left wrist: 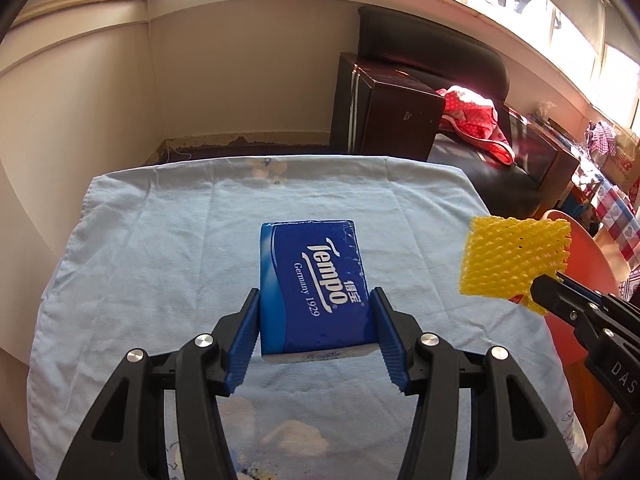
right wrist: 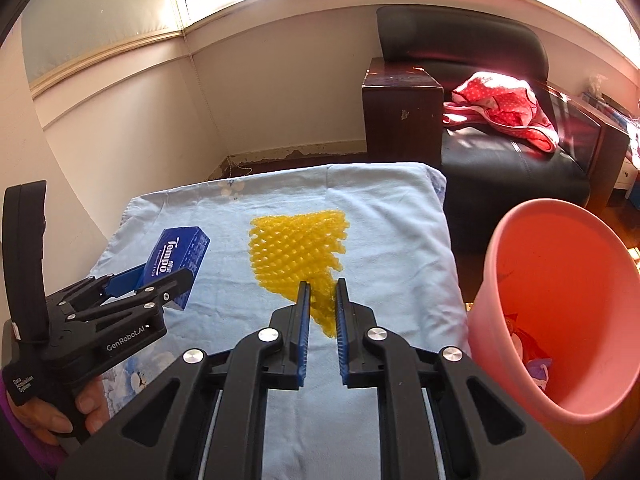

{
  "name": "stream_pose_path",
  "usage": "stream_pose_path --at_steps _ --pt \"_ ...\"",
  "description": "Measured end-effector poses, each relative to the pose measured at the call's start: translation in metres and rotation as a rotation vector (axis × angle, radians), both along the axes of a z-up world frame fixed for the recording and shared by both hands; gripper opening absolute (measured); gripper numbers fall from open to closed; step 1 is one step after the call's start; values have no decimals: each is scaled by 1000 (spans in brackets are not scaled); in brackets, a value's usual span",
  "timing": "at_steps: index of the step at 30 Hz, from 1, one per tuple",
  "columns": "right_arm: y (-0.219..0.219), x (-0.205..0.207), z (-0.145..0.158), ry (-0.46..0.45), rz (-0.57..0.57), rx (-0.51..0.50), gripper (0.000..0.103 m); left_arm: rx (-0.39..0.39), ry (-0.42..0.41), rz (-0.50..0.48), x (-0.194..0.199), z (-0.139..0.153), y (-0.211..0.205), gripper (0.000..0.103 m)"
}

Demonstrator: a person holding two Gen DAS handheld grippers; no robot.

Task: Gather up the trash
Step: 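Lift the Tempo box and foam net and carry both over the basin, then open the left gripper to drop the Tempo box while the right drops the foam net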

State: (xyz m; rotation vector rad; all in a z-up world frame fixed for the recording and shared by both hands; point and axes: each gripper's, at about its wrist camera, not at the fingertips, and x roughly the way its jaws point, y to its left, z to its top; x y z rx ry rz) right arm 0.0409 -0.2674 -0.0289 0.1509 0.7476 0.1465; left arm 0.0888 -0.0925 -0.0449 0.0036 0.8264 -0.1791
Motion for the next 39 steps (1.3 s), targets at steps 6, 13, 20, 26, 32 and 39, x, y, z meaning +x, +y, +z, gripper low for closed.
stream_pose_path --at_steps 6,13,20,26,32,39 --pt "-26 -26 3 -17 -62 -4 12 7 -18 -75 -12 8 -40 54" --pt "-57 -48 9 -52 -140 -19 12 21 -50 -168 -22 19 -83 54" --pt "-89 -68 14 -79 -230 -47 12 18 -82 -249 -33 31 -127 54" --pt "-116 -84 15 -87 -310 -59 12 15 -95 -313 -42 35 -159 54" --pt "-139 -97 17 -95 -382 -84 12 8 -110 -368 -49 39 -187 54" --pt "-156 -104 15 -86 -444 -145 12 -2 -92 -412 -46 36 -212 54"
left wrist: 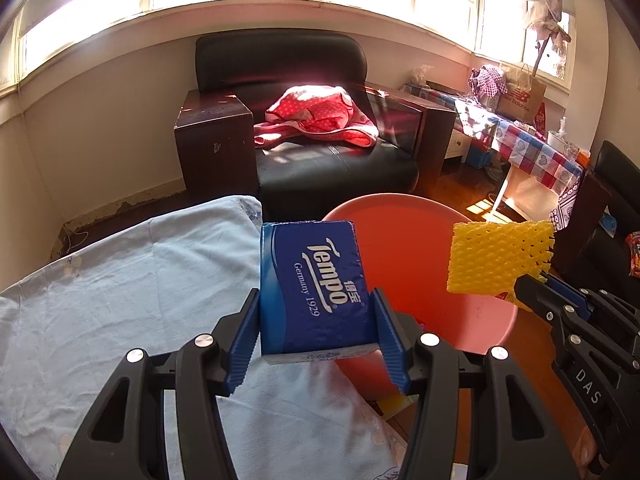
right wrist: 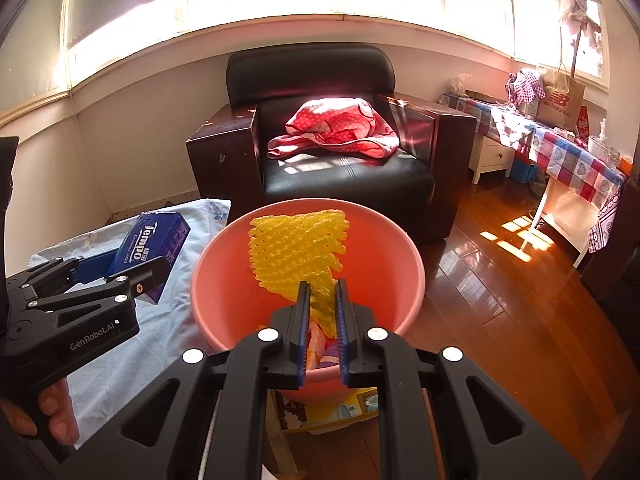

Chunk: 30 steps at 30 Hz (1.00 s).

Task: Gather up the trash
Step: 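Open the left gripper to drop the Tempo box while the right drops the foam net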

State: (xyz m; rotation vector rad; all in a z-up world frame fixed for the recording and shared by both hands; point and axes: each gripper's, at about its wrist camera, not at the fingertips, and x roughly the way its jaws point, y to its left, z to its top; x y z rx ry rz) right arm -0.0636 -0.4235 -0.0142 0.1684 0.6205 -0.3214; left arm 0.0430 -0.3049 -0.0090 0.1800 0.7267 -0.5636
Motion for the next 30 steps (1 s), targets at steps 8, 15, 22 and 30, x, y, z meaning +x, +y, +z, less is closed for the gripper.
stream_pose_path --at_steps 8,15,22,30 --pt "-9 3 -12 41 -26 -15 12 17 31 -44 8 -10 -27 54" --pt "-14 12 -20 72 -35 -22 12 36 52 -73 15 -21 -44 54" --pt "-18 17 -26 98 -42 -26 12 38 95 -84 26 -31 -50 54" --pt "-20 26 -31 124 -42 -4 13 31 95 -112 30 -32 -57 53"
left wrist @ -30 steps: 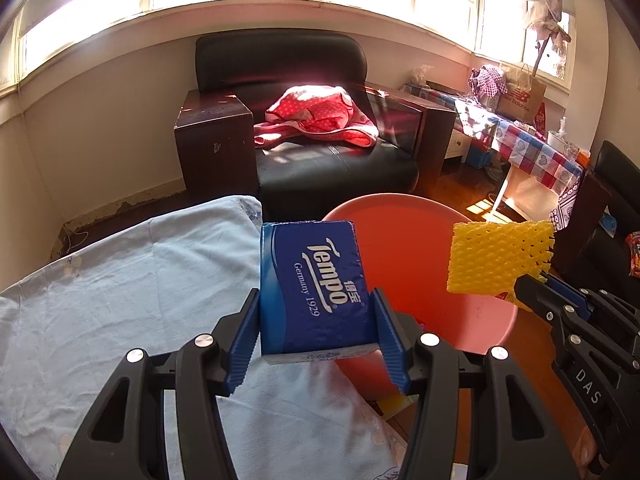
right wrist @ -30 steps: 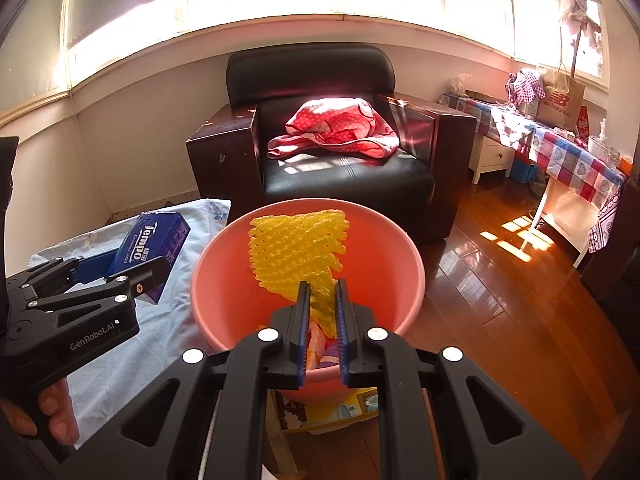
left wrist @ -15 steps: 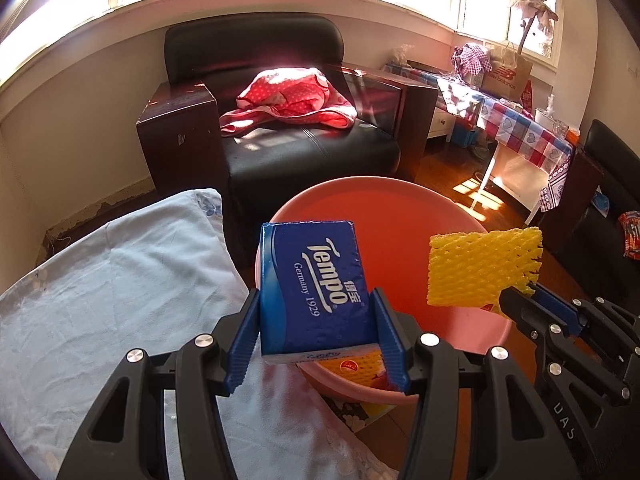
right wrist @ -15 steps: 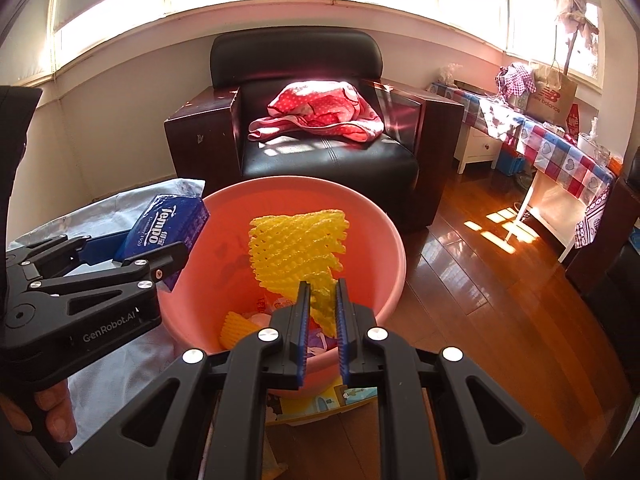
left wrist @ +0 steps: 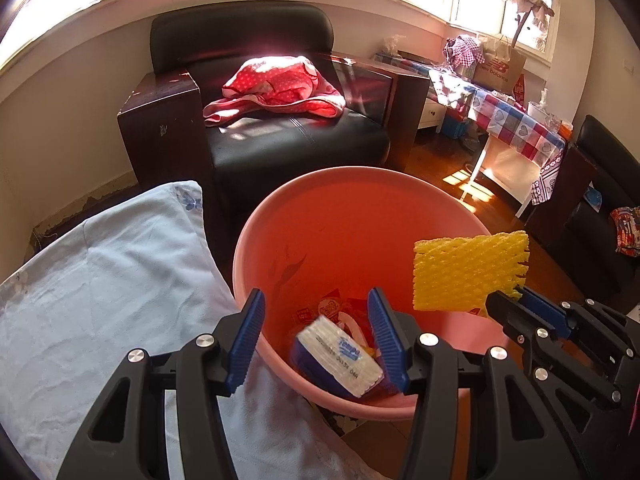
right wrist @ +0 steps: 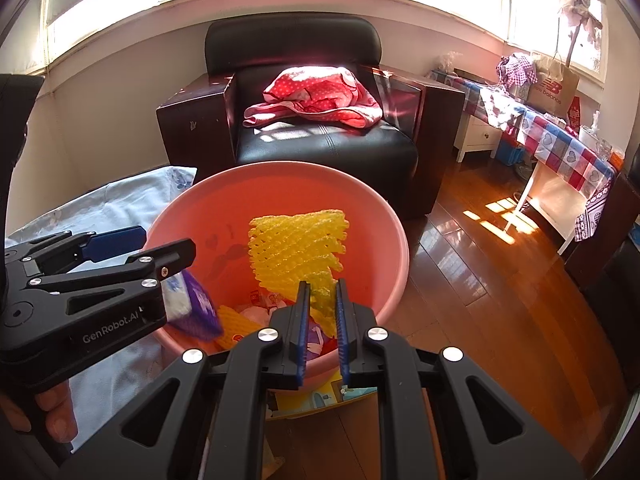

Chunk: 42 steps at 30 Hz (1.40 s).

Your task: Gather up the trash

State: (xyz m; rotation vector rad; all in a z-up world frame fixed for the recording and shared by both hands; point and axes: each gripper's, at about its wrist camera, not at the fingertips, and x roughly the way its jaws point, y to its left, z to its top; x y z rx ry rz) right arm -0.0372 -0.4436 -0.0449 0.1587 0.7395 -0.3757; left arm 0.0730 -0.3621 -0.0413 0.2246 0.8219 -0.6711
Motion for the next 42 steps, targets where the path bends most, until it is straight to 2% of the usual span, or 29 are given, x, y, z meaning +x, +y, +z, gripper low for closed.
stream_pose_path --at_steps 3,5,7,19,22,42 --pt "-4 2 -3 15 -6 22 17 -7 -1 -1 0 1 0 53" --pt "-5 2 -5 13 -11 34 27 -11 -6 -4 -1 2 1 55" --pt "-6 0 -5 8 -10 45 30 -16 -8 -1 -2 3 2 56" --pt "-3 -8 1 -19 8 65 32 -58 -12 9 -11 16 13 66" --pt "0 -11 4 -25 18 70 41 -68 -17 11 -16 20 16 67" --pt "28 -26 26 -75 32 49 42 -127 -82 79 -43 52 60 71"
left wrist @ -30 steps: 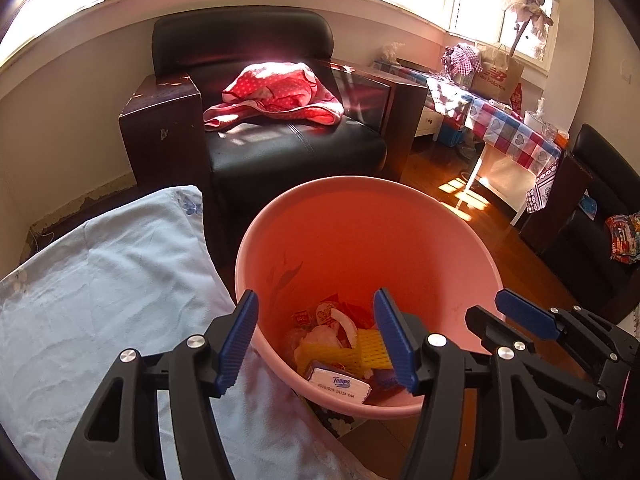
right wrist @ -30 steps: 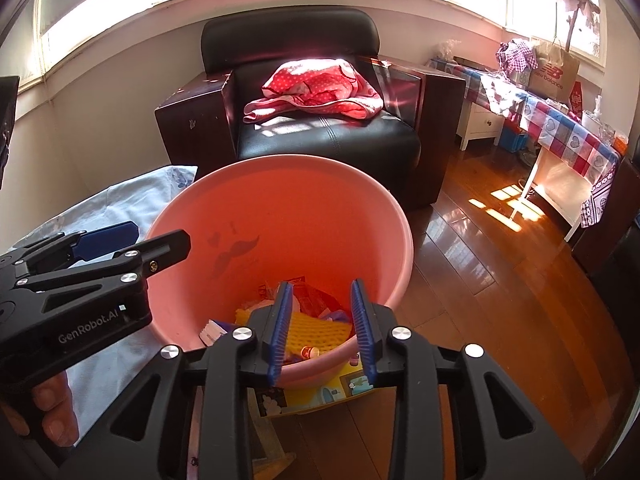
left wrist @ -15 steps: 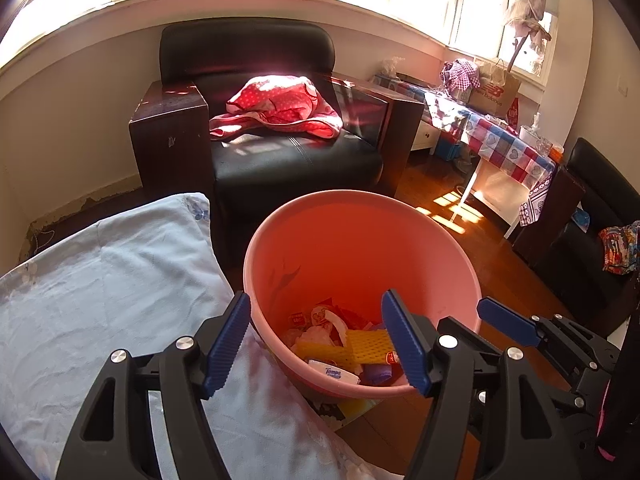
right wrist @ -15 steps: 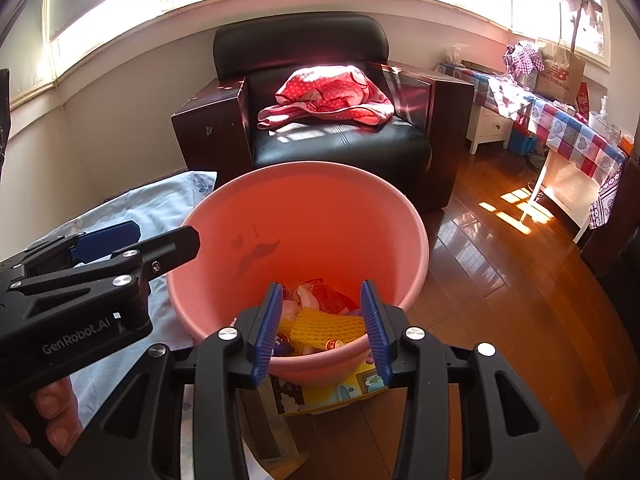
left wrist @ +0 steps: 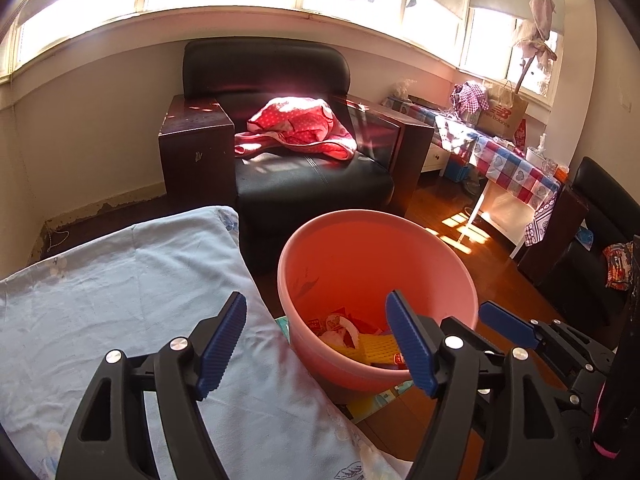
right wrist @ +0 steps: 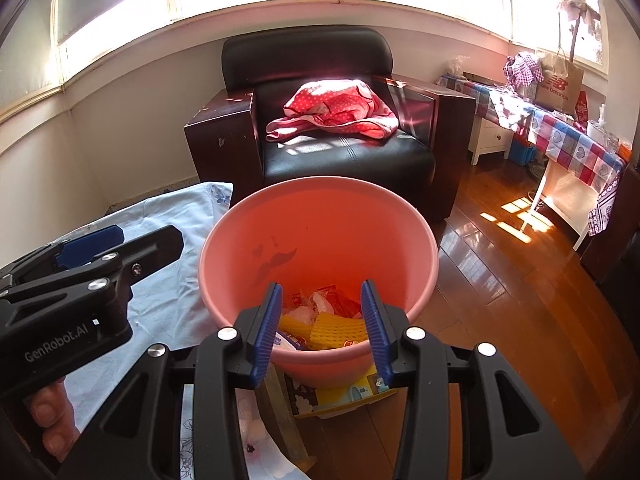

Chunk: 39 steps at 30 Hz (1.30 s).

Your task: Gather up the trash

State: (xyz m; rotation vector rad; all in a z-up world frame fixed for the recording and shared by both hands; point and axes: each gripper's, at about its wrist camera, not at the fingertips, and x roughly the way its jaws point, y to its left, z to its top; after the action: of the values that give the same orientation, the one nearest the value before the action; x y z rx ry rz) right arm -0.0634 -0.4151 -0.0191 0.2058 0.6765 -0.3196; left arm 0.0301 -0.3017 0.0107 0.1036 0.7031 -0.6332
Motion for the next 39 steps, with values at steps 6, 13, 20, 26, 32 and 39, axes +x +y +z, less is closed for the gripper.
stream_pose_path --at_steps 6,13,20,26,32,39 --pt "9 -5 4 -7 2 -13 52 -18 -9 12 -8 6 13 72" --pt "20 -7 8 -6 14 -28 53 -24 -11 16 -14 8 22 73" --pt "30 -4 11 -6 4 -41 53 -21 -20 33 -20 6 38 73" --pt "42 -2 12 -8 9 -37 53 -17 -24 62 -21 4 53 73" --pt "52 0 9 10 0 -44 53 -15 -24 80 -24 1 64 73" --pt "59 4 6 28 -31 -56 53 -13 -18 102 -23 -1 74 72"
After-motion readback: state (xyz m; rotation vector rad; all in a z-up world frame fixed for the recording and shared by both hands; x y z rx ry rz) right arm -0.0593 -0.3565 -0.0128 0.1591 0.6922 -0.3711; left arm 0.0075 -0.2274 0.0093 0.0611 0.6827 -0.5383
